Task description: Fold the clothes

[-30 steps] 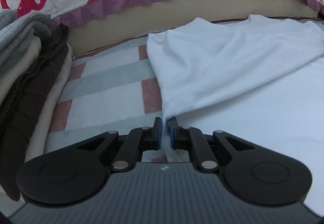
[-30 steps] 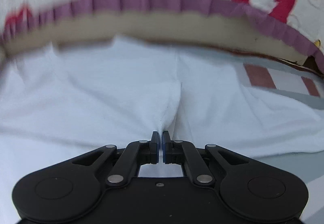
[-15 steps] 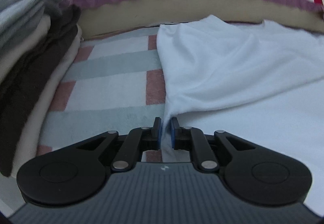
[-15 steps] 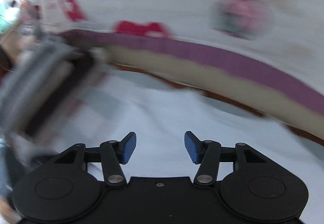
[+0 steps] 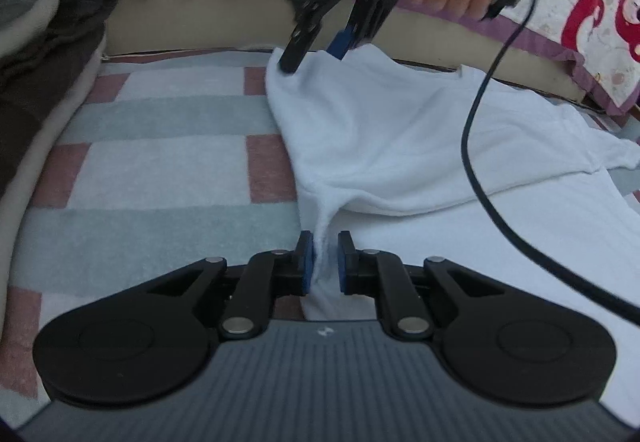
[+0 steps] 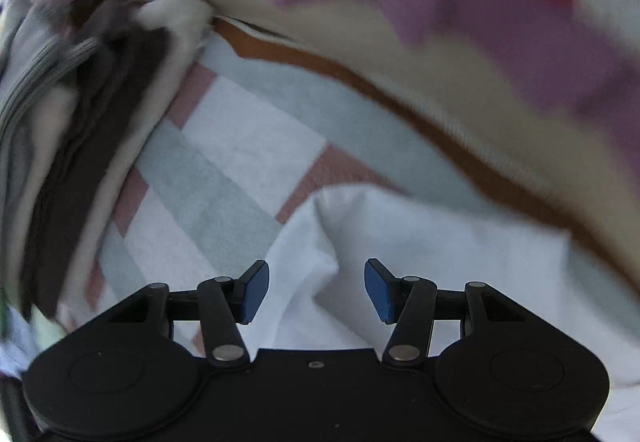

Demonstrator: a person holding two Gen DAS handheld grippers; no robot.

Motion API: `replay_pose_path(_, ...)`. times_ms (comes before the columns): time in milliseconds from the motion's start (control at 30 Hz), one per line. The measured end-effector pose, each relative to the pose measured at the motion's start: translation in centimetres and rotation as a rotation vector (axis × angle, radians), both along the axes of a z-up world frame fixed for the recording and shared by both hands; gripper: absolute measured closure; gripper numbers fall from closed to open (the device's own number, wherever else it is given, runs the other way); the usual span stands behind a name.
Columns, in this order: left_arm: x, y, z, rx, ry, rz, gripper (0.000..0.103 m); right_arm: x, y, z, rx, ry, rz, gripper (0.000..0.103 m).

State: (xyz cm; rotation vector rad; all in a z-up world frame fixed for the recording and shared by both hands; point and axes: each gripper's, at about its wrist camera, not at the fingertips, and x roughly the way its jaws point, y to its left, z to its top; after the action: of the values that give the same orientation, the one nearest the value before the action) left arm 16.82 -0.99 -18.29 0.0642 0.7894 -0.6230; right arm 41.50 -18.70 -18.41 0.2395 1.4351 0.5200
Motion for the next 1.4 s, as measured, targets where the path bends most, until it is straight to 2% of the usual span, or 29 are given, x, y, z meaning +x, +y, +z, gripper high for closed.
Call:
replay_pose_path(33, 0.0, 0.0, 0.0, 0.001, 0.0, -0.006, 0.092, 0.0, -0.4, -0.5, 0.059, 0.004, -0.017, 0.038)
replay_pose_path(67, 0.2, 0.1, -0.1, -0.007, 0.007, -0.005, 0.092, 0.0, -0.7, -0.7, 0.136, 0.003, -0.024, 0.045)
replay_pose_path(100, 0.4, 0.3, -0.1, -0.027, 0.022, 0.006, 0.092, -0.1, -0.9, -0.9, 0.206, 0.001, -0.027, 0.076)
replay_pose_path(133, 0.6, 0.5, -0.1, -0.043, 0.034, 0.018, 0.092, -0.1, -0.9, -0.8, 0.252, -0.012, -0.028, 0.098)
replay_pose_path(200, 0.7, 0.7, -0.1, -0.054, 0.041, 0.033, 0.092, -0.1, -0.7, 0.0, 0.286, -0.091, -0.017, 0.098)
replay_pose_path(300, 0.3, 0.6, 0.0, -0.027, 0.021, 0.03, 0.094, -0.1, -0.6, 1.0, 0.315, -0.202, 0.001, 0.098)
replay_pose_path(433, -0.2, 0.1, 0.0, 0.003, 0.004, 0.033, 0.096, 0.3, -0.3, 0.0, 0.21, -0.224, 0.023, 0.097)
replay_pose_path(500, -0.3, 0.1, 0.1, 0.006, 0.01, 0.052, 0.097, 1.1, -0.3, 0.3, 0.142, -0.258, -0.022, 0.093)
replay_pose_path(600, -0.5, 0.6, 0.4, 0.01, 0.031, 0.086, 0.098, 1.9, -1.3, 2.1, 0.187, -0.309, -0.097, 0.087)
replay_pose_path(667, -0.2, 1.2, 0.5, -0.006, 0.057, 0.099, 0.098, 1.6, -1.4, 3.6, 0.151, -0.359, -0.094, 0.085)
replay_pose_path(733, 0.1, 1.9, 0.7, -0.03, 0.08, 0.106, 0.097, -0.4, -1.5, 4.8, 0.091, -0.428, -0.062, 0.079)
replay_pose_path(833, 0.3, 3.1, 1.1, -0.075, 0.088, 0.14, 0.097, -4.9, -3.8, 5.5, 0.047, -0.498, -0.11, 0.069)
replay_pose_path(967, 0.3, 3.9, 1.5, -0.082, 0.06, 0.179, 0.097, -10.7, -9.6, 4.6, -0.067, -0.522, -0.298, 0.069)
replay_pose_path(1100, 0.0, 3.8, 2.0, -0.12, 0.039, 0.194, 0.097, -16.7, -18.3, 3.5, -0.198, -0.51, -0.542, 0.069)
replay_pose_path(1133, -0.1, 3.4, 2.2, -0.119, 0.015, 0.184, 0.098, -18.3, -20.5, 3.3, -0.218, -0.499, -0.593, 0.068)
replay_pose_path(1233, -1.2, -0.7, 3.4, -0.101, -0.106, 0.056, 0.097, -23.2, -27.2, 2.9, -0.278, -0.465, -0.745, 0.067)
replay_pose_path(1300, -1.4, -3.7, 3.8, -0.07, -0.175, -0.027, 0.095, -26.2, -29.9, 2.6, -0.29, -0.459, -0.757, 0.066)
replay_pose_path(1400, 0.9, -6.1, 3.0, -0.032, -0.137, -0.004, 0.095, -29.0, -31.0, 1.9, -0.29, -0.471, -0.738, 0.066)
